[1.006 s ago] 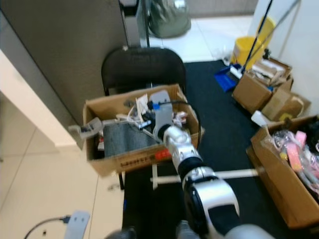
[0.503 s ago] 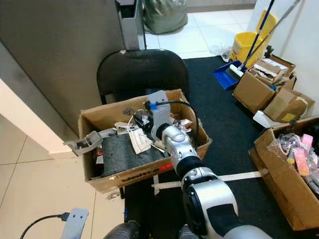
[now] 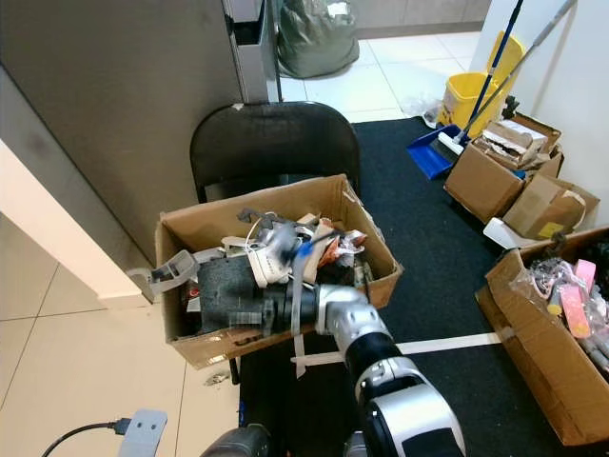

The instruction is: Picking trash to rubbish bin

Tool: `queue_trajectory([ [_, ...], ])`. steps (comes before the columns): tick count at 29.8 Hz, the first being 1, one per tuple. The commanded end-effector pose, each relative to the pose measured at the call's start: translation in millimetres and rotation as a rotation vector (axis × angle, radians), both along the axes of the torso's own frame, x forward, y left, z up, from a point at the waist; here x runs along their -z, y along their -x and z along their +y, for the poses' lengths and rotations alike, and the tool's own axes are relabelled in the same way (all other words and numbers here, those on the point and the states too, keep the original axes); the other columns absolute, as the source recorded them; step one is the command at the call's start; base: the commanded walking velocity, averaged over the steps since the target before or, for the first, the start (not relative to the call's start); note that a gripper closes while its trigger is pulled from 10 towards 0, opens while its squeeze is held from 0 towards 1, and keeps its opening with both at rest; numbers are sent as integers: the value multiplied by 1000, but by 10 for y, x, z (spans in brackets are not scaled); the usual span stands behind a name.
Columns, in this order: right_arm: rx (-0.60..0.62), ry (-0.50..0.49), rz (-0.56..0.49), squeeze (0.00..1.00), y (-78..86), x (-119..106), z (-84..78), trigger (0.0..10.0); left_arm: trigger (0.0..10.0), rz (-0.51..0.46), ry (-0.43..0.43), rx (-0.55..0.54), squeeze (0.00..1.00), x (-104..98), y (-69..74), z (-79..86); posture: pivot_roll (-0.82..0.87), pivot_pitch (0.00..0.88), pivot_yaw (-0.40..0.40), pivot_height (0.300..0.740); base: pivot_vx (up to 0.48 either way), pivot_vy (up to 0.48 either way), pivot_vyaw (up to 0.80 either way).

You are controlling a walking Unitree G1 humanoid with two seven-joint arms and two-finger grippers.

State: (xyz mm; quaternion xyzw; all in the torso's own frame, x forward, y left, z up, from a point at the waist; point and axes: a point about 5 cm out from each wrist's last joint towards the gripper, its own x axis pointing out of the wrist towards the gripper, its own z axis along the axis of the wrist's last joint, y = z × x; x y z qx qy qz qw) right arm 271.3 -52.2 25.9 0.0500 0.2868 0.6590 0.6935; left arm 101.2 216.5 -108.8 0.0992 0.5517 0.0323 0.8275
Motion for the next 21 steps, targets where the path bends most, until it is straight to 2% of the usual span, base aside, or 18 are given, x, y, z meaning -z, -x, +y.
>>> queue_trajectory([
  [1, -29, 218, 11, 0, 142, 258, -193, 10000, 10000, 38, -17, -7, 0, 17, 90, 40, 61, 42, 47, 740, 0, 0, 0],
  [2, -29, 218, 11, 0, 142, 258, -193, 10000, 10000, 38, -17, -7, 0, 17, 90, 40, 61, 42, 47, 740, 0, 0, 0],
  [5, -8, 544, 1, 0, 296, 547, -544, 10000, 10000, 40, -20, -1, 0, 17, 87, 41, 55, 43, 50, 740, 0, 0, 0],
  [6, -8, 544, 1, 0, 296, 547, -544, 10000, 10000, 40, -20, -1, 0, 17, 87, 41, 55, 43, 50, 740, 0, 0, 0],
  [7, 8, 651, -22, 0, 340, 626, -655, 10000, 10000, 41, -21, 0, 0, 17, 85, 41, 53, 43, 51, 740, 0, 0, 0],
  [9, 123, 899, -83, 0, 464, 815, -950, 10000, 10000, 41, -26, 3, 0, 16, 78, 37, 52, 44, 52, 740, 0, 0, 0],
  [10, 197, 971, -90, 0, 534, 884, -1060, 10000, 10000, 42, -29, 4, 0, 16, 75, 36, 52, 43, 50, 740, 0, 0, 0],
  [12, 412, 1002, -12, 0, 691, 997, -1190, 10000, 10000, 40, -42, 5, 0, 14, 68, 39, 49, 43, 47, 740, 0, 0, 0],
  [14, 412, 1002, -12, 0, 691, 997, -1190, 10000, 10000, 40, -42, 5, 0, 14, 68, 39, 49, 43, 47, 740, 0, 0, 0],
  [15, 561, 976, 56, 0, 793, 1059, -1226, 10000, 10000, 41, -49, 5, 0, 13, 67, 41, 47, 44, 42, 740, 0, 0, 0],
  [16, 727, 947, 173, 0, 953, 1140, -1270, 10000, 10000, 40, -53, 6, 0, 14, 67, 36, 47, 45, 35, 740, 0, 0, 0],
  [18, 727, 947, 173, 0, 953, 1140, -1270, 10000, 10000, 40, -53, 6, 0, 14, 67, 36, 47, 45, 35, 740, 0, 0, 0],
  [19, 792, 971, 231, 0, 1141, 1220, -1316, 10000, 10000, 36, -52, 1, 0, 15, 66, 25, 47, 49, 28, 740, 0, 0, 0],
  [21, 792, 971, 231, 0, 1141, 1220, -1316, 10000, 10000, 36, -52, 1, 0, 15, 66, 25, 47, 49, 28, 740, 0, 0, 0],
])
